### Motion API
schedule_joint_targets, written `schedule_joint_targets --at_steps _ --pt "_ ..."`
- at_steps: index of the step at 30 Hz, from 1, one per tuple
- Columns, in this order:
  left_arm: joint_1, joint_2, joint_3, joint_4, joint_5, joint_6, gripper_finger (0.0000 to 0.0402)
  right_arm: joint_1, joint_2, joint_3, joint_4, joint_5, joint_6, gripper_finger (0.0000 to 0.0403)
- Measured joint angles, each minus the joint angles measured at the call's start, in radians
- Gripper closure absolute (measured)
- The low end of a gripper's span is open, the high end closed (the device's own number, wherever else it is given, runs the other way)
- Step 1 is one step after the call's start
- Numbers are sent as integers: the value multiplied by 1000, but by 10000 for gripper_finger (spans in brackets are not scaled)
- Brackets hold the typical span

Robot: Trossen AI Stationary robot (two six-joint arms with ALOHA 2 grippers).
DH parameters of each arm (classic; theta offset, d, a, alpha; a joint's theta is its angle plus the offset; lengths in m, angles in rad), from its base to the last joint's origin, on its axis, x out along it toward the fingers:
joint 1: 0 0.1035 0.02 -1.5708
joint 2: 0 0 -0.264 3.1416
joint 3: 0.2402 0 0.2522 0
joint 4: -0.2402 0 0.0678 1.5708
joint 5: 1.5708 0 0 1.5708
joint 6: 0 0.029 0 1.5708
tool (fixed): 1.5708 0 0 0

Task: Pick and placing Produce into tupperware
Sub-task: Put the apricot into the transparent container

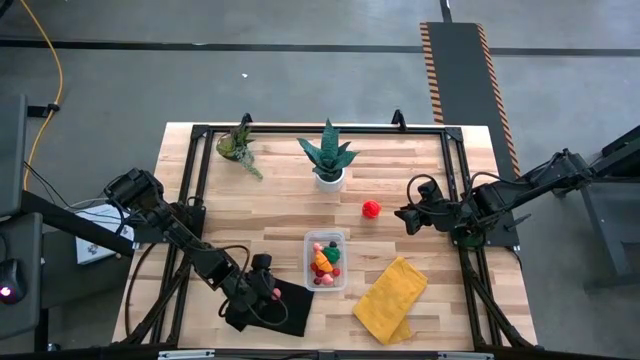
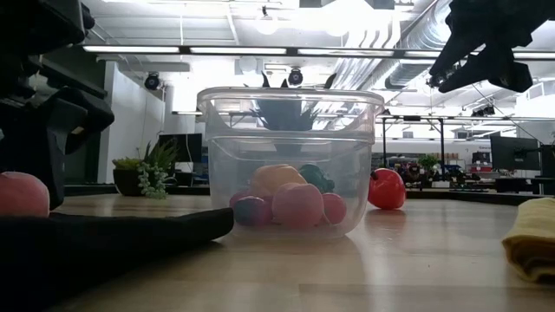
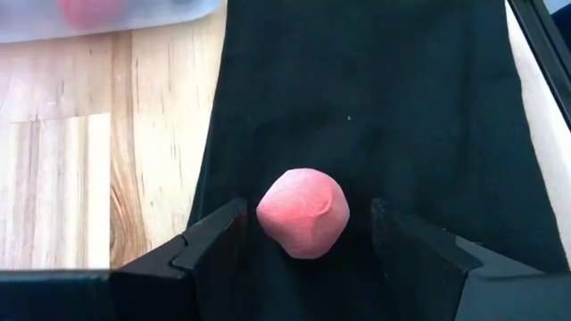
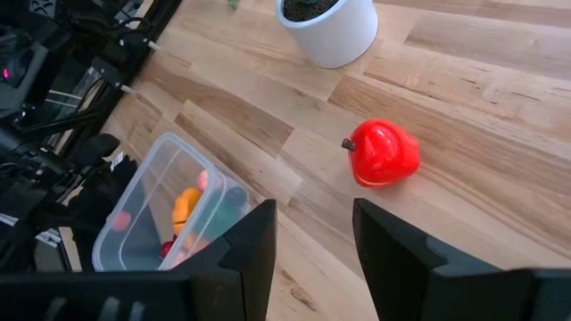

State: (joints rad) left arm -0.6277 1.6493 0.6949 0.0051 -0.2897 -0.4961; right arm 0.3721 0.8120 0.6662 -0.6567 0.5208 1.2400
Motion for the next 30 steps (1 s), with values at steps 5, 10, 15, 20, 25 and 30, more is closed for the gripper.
schedule_joint_targets --at_steps 5,10,15,20,25,30 --pt "0 7 0 12 6 0 191 0 0 0 -1 0 -10 261" --pt "0 7 0 19 9 2 210 0 0 0 -5 0 -10 261" --pt "0 7 0 29 9 2 226 0 0 0 -6 0 -10 261" --pt "0 7 0 27 9 2 247 0 0 0 -6 0 -10 261" --pt "0 7 0 26 9 2 264 0 0 0 -6 0 -10 261" --pt "0 7 0 28 9 2 269 0 0 0 -6 0 -10 261"
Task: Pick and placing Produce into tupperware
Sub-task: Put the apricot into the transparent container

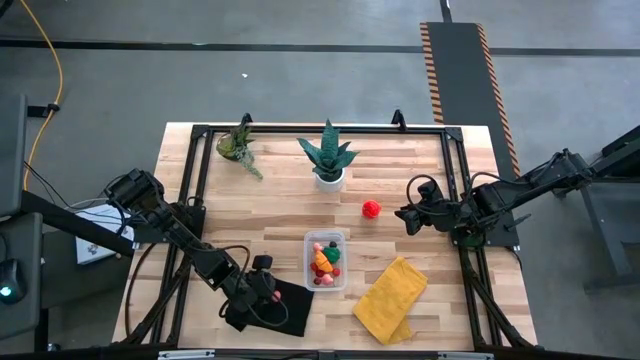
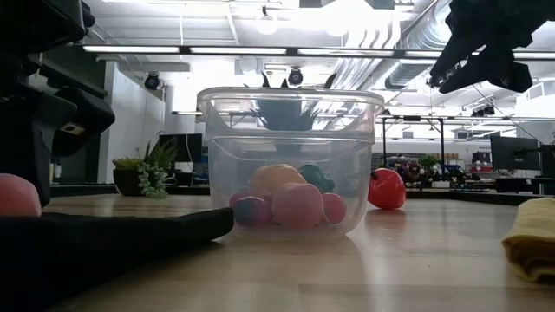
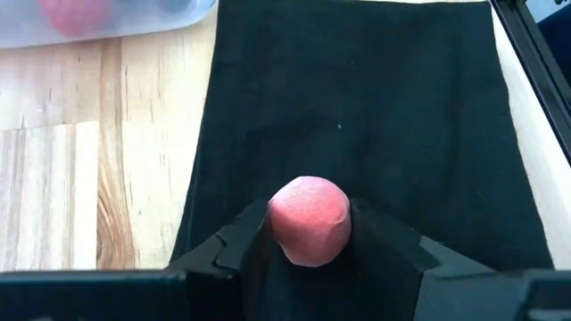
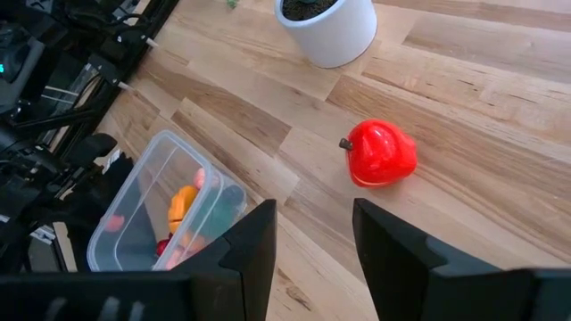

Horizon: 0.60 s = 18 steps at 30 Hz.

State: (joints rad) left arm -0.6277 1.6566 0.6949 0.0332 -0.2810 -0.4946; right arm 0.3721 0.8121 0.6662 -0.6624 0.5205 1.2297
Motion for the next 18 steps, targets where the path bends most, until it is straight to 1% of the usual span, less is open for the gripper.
schedule_joint_targets --at_steps 6,10,15,18 --pt "0 0 0 20 3 -7 268 0 0 0 0 0 0 261" --pt "0 -8 0 26 26 -8 268 0 0 0 0 0 0 261" --pt "0 -48 0 19 24 -9 268 0 0 0 -1 0 0 261" --pt "0 -80 0 -8 4 -9 268 0 0 0 -3 0 0 261"
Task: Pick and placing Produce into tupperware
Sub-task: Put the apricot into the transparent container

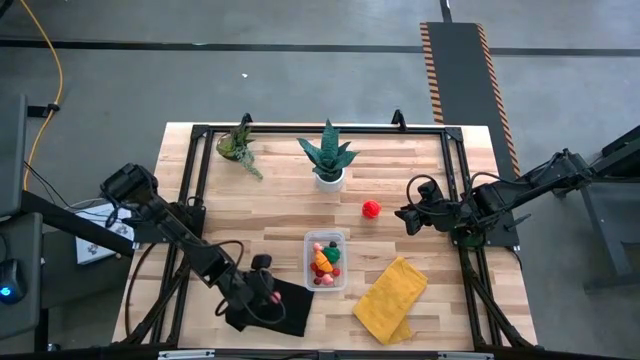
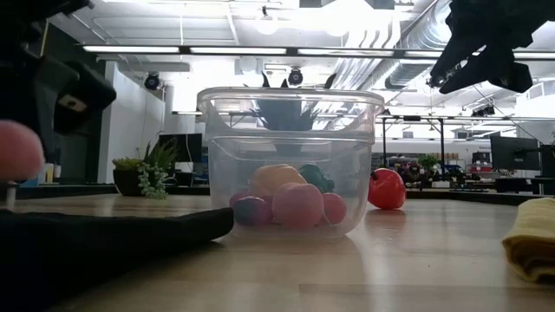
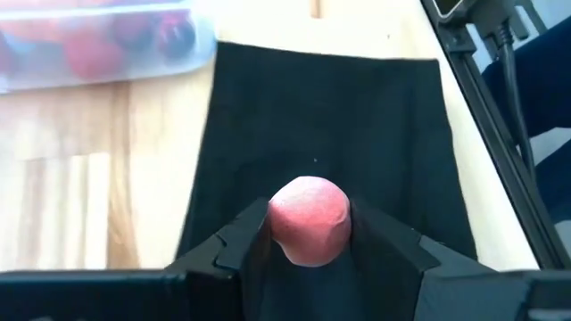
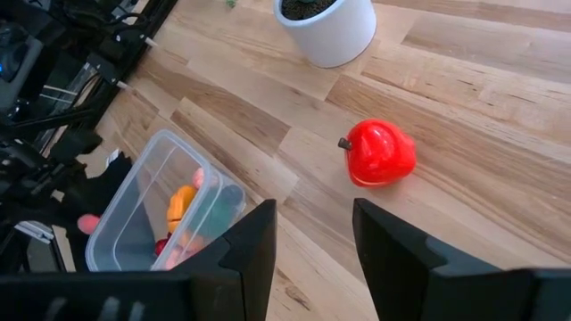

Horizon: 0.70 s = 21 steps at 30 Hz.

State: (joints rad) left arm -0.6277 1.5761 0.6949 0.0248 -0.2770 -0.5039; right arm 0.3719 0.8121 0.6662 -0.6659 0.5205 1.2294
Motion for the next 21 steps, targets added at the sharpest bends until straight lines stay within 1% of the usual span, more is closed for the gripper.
schedule_joint_targets --at_steps 5,12,21 --pt "0 -67 0 -58 -16 -13 268 0 0 0 -3 0 -6 261" --pt "0 -173 0 -136 -121 -26 268 0 0 0 -3 0 -21 261" --pt "0 -282 0 -153 -252 -26 268 0 0 0 -3 0 -26 261"
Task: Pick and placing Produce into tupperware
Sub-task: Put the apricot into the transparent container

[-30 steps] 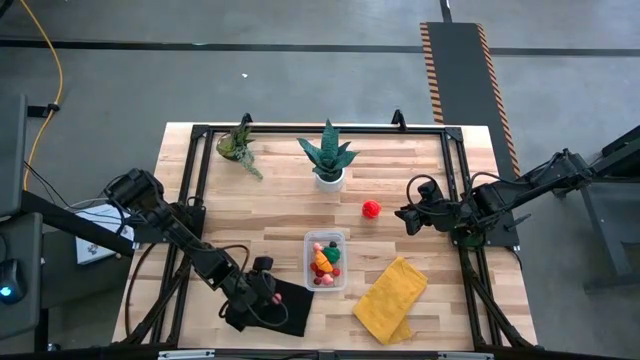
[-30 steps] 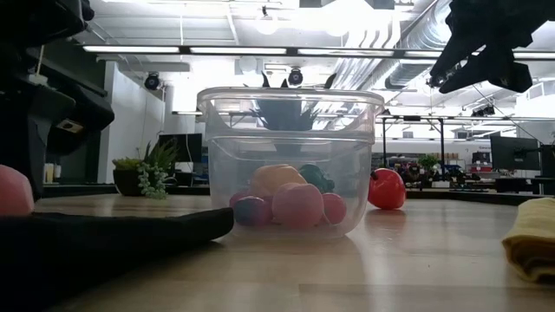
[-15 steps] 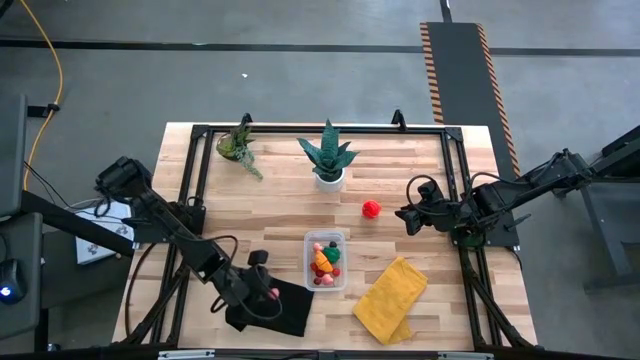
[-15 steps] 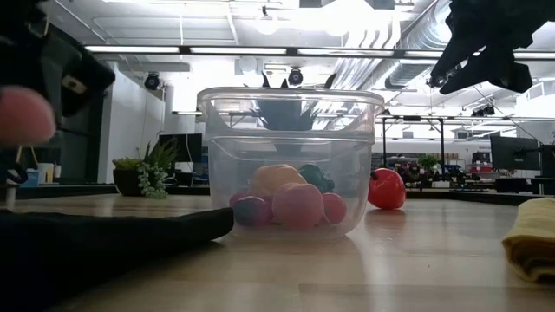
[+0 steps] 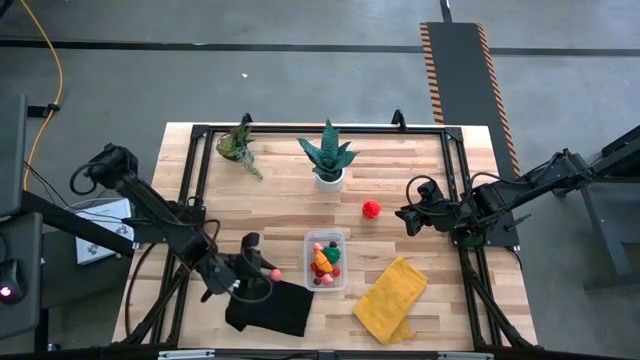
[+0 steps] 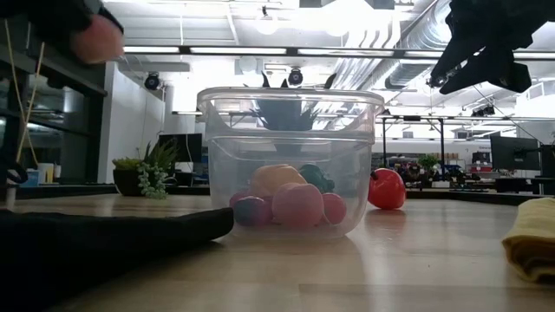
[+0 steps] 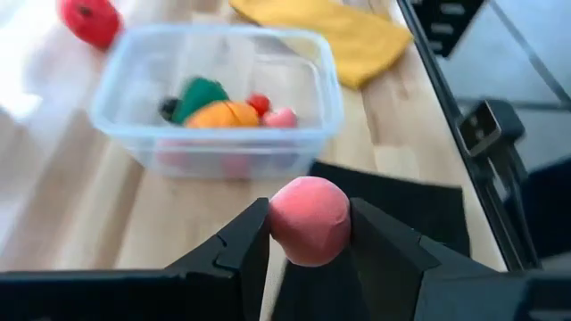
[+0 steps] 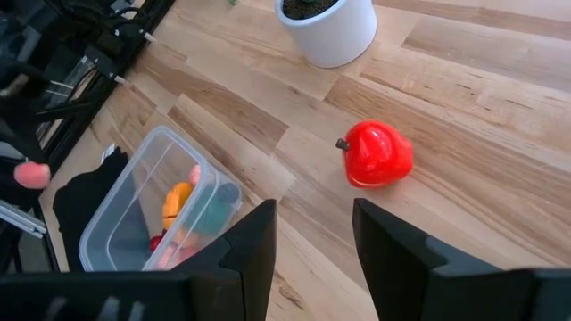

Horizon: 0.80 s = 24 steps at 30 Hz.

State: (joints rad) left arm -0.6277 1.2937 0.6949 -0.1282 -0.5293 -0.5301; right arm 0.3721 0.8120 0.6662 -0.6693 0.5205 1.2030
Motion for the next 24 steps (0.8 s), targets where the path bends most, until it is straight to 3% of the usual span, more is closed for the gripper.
schedule_joint_targets --at_steps 11,19,24 --pt "13 -90 5 26 -144 27 268 0 0 0 0 0 -9 261" --pt "172 -89 94 22 -49 175 268 0 0 0 0 0 -15 261" --pt "304 -88 136 22 99 261 268 0 0 0 0 0 -15 261"
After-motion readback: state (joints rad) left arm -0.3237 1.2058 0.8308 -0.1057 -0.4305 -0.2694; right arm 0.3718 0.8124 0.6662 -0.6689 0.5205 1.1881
